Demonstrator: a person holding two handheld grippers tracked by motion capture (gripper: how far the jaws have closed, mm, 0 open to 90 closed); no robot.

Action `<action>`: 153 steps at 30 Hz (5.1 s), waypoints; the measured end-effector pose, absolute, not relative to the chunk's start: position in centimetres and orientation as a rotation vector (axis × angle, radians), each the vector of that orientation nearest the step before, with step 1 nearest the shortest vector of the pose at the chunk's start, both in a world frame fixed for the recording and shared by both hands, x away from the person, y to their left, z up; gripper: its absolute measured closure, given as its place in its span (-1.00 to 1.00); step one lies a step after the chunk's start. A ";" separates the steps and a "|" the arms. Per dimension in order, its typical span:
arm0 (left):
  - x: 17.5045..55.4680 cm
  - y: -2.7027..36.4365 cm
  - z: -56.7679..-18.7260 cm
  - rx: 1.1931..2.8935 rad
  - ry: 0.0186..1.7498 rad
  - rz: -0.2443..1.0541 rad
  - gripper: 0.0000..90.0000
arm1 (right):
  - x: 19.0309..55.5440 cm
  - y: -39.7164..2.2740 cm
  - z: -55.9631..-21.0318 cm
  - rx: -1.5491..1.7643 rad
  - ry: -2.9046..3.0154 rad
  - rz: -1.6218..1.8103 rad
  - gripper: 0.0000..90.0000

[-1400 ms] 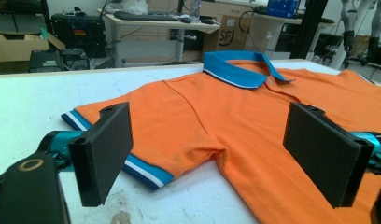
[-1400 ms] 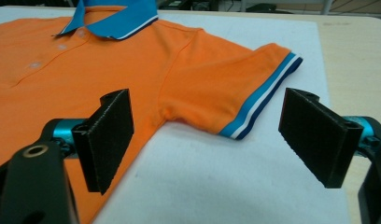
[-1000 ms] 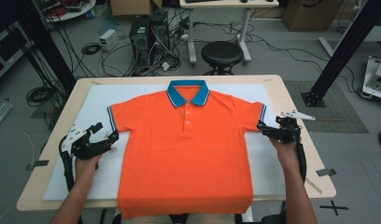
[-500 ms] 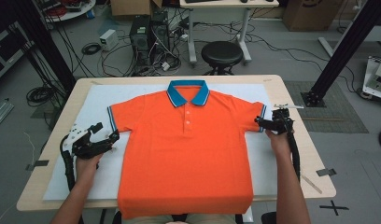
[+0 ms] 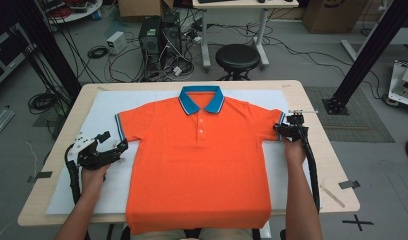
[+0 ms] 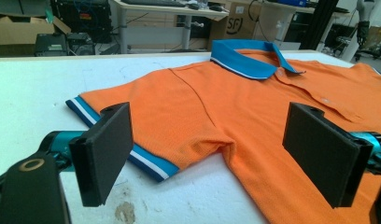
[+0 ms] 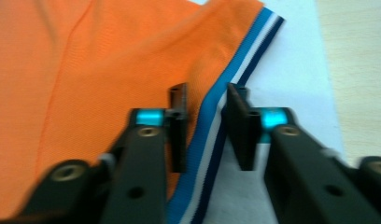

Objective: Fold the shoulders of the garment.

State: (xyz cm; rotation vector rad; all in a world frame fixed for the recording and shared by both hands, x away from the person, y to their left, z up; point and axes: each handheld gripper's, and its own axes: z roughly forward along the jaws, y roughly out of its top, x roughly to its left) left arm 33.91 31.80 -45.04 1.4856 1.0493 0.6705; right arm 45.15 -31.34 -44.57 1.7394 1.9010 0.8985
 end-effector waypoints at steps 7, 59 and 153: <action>34.0 31.9 -45.0 1.487 1.053 0.661 -0.64 | 45.0 -29.9 -43.0 1.649 1.910 0.946 0.88; 34.0 31.9 -45.0 1.491 1.048 0.643 -0.64 | 45.4 -18.0 -42.1 1.278 2.208 0.984 0.98; 43.9 29.4 -41.4 1.633 1.318 0.569 0.82 | 36.3 -30.2 -42.2 1.364 1.971 1.153 -0.52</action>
